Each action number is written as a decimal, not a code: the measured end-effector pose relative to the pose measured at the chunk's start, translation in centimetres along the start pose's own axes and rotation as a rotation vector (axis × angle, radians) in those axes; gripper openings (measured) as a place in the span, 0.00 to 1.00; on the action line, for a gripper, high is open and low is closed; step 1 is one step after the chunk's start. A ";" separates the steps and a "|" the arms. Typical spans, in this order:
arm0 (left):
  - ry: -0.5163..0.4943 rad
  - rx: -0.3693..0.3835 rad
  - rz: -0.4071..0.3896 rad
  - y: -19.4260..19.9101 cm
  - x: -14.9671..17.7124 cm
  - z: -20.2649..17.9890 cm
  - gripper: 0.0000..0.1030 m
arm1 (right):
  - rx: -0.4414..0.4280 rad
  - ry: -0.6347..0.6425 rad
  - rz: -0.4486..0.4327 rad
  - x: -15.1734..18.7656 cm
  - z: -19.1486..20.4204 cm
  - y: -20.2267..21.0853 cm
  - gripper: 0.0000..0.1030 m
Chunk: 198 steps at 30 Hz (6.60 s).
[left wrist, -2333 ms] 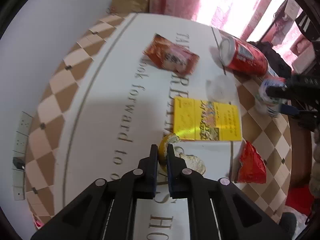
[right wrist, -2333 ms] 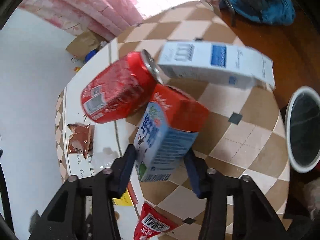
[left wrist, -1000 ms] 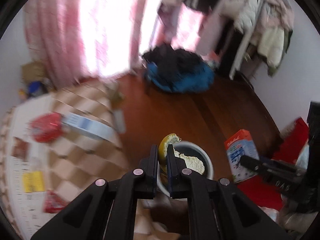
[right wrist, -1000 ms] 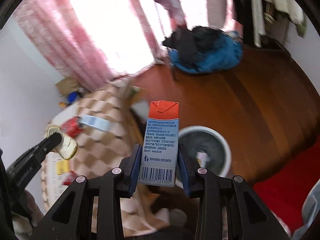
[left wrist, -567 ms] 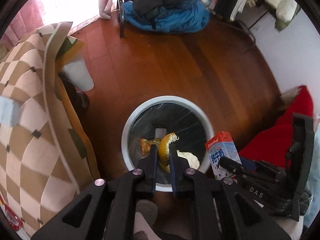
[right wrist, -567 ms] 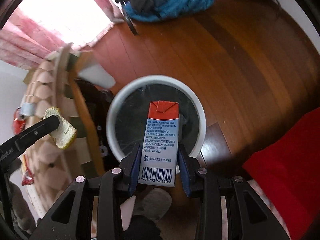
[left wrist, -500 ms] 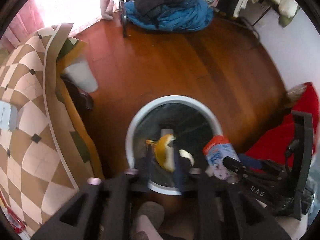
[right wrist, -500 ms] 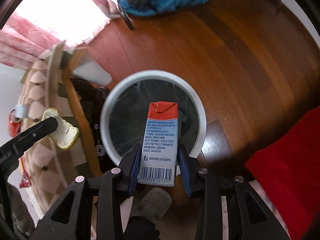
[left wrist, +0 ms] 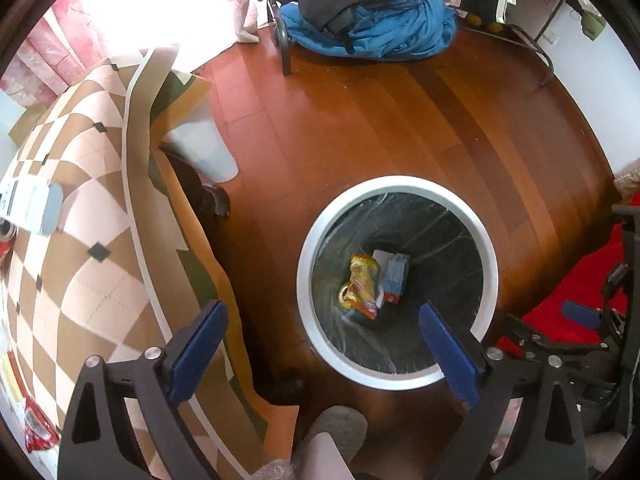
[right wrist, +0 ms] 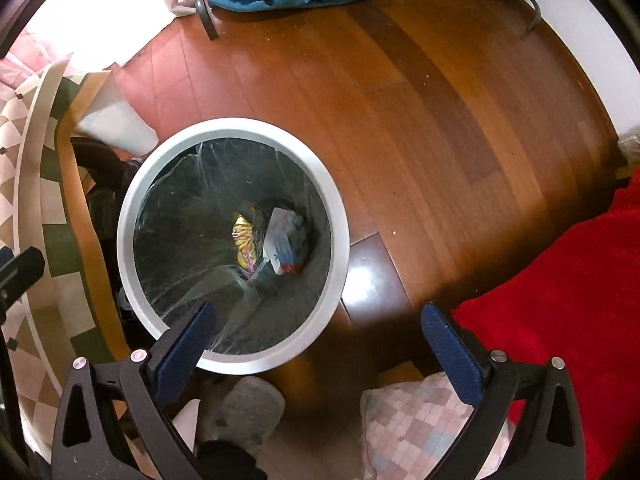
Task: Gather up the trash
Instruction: 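Carry the carton and bread over the bin and release both, then grasp the red snack bag with the right tool while the left tool reaches the yellow box, then grasp the red-and-yellow box with the left tool, then carry the red snack bag and red box over the white bin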
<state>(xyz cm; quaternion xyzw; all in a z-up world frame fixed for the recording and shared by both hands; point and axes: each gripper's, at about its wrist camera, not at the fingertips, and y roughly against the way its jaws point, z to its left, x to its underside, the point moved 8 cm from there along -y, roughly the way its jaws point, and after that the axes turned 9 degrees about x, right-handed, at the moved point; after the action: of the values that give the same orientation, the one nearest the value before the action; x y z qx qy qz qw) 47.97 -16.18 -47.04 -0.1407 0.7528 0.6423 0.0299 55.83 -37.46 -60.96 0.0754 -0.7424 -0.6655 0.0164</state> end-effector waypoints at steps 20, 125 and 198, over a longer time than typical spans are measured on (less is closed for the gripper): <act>-0.010 0.011 -0.152 10.6 2.2 -1.0 0.95 | -0.025 -0.039 -0.113 2.8 -0.2 11.2 1.00; 0.220 -0.014 -0.020 13.9 14.0 34.7 0.34 | -0.361 0.342 -0.118 9.1 40.5 19.7 0.31; 0.010 0.177 0.075 -1.7 -2.2 -2.6 0.93 | -0.232 -0.032 0.001 -2.1 2.1 1.7 0.81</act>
<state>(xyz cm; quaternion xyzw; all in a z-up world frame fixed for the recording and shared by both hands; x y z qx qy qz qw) 50.87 -18.61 -47.70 -0.1125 0.8114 0.5734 0.0143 57.45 -34.97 -59.40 0.0619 -0.6606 -0.7481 0.0134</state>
